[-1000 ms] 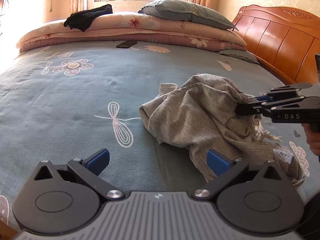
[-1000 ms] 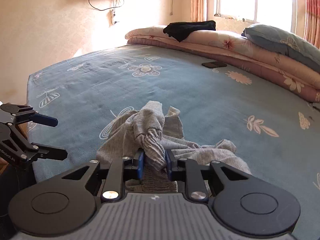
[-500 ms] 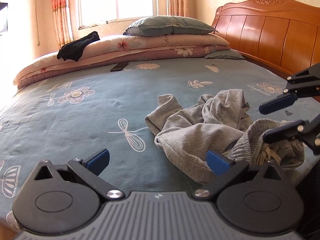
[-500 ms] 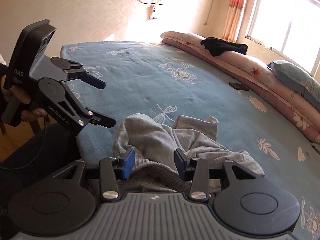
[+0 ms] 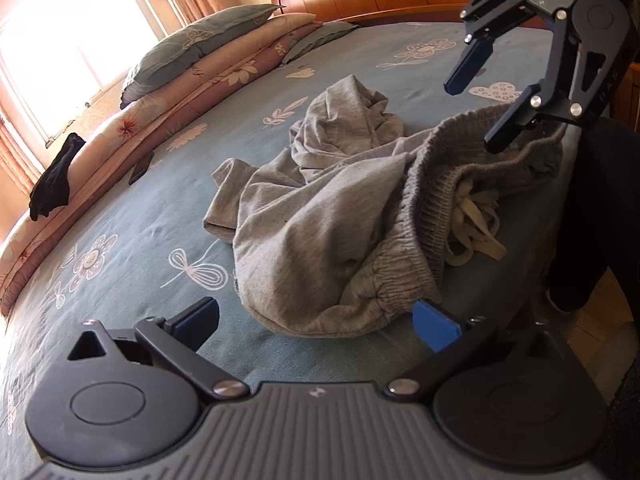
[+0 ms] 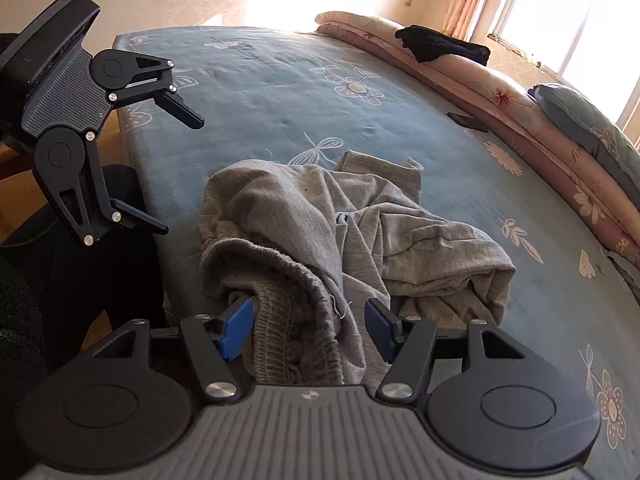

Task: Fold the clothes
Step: 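Grasp the waistband with the left tool while the right tool holds it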

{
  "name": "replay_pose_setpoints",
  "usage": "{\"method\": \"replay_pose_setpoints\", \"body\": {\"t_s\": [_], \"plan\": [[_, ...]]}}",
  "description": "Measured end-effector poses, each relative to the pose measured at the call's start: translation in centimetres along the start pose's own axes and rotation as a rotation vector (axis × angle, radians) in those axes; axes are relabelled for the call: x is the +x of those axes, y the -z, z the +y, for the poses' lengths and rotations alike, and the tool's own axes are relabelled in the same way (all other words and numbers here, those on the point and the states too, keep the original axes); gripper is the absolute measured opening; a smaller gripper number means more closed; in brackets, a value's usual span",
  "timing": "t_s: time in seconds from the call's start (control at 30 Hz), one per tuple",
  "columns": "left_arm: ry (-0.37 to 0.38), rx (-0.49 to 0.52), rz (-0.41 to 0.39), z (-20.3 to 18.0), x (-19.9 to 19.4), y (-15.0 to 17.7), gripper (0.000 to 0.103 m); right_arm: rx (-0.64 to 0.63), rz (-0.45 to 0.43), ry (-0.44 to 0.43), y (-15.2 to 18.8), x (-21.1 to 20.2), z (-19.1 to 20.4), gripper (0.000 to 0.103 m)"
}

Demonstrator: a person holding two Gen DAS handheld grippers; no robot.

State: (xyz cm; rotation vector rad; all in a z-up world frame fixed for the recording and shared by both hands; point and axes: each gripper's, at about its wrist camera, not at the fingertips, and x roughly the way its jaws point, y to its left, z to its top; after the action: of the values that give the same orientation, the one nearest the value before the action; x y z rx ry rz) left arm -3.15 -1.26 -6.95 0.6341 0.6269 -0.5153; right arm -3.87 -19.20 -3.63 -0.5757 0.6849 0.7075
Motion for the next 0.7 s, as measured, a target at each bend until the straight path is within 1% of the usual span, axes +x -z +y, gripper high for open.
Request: {"method": "replay_pose_setpoints", "body": {"t_s": [0.03,0.1,0.23,0.27,0.3,0.33,0.37,0.43,0.53,0.63,0.7], "plan": [[0.018,0.008,0.004,-0.3,0.2,0.1,0.103,-0.033,0.015,0.020,-0.1,0.6,0.5,0.068],[0.028,0.019,0.012,-0.9,0.4,0.2,0.103,-0.100,0.046,0.060,-0.3,1.9,1.6,0.069],[0.047,0.043,0.009,-1.9,0.5,0.6,0.103,-0.233,0.107,0.140,-0.7,4.4,3.8,0.068],[0.049,0.050,0.007,-2.0,0.4,0.7,0.103,-0.253,0.134,0.155,-0.7,5.1,4.0,0.067],[0.050,0.058,0.004,-2.1,0.4,0.8,0.103,-0.274,0.162,0.170,-0.7,5.8,4.2,0.053],[0.043,0.066,0.000,-2.2,0.3,0.8,0.103,-0.280,0.173,0.174,-0.6,6.0,4.3,0.028],[0.034,0.075,-0.008,-2.3,0.3,0.9,0.103,-0.286,0.183,0.178,-0.6,6.2,4.4,0.021],[0.010,0.095,-0.028,-2.4,0.1,1.2,0.103,-0.288,0.159,0.191,-0.9,5.5,4.4,0.018],[-0.053,0.162,-0.091,-2.9,-0.1,1.5,0.102,-0.210,0.100,0.189,-2.1,3.1,3.2,0.017],[-0.148,0.308,-0.158,-4.4,0.1,1.8,0.102,-0.117,0.047,0.175,-3.7,0.5,1.6,0.017],[-0.181,0.402,-0.211,-5.7,0.2,1.9,0.102,-0.067,0.011,0.169,-4.8,-1.1,0.7,0.017]]}}
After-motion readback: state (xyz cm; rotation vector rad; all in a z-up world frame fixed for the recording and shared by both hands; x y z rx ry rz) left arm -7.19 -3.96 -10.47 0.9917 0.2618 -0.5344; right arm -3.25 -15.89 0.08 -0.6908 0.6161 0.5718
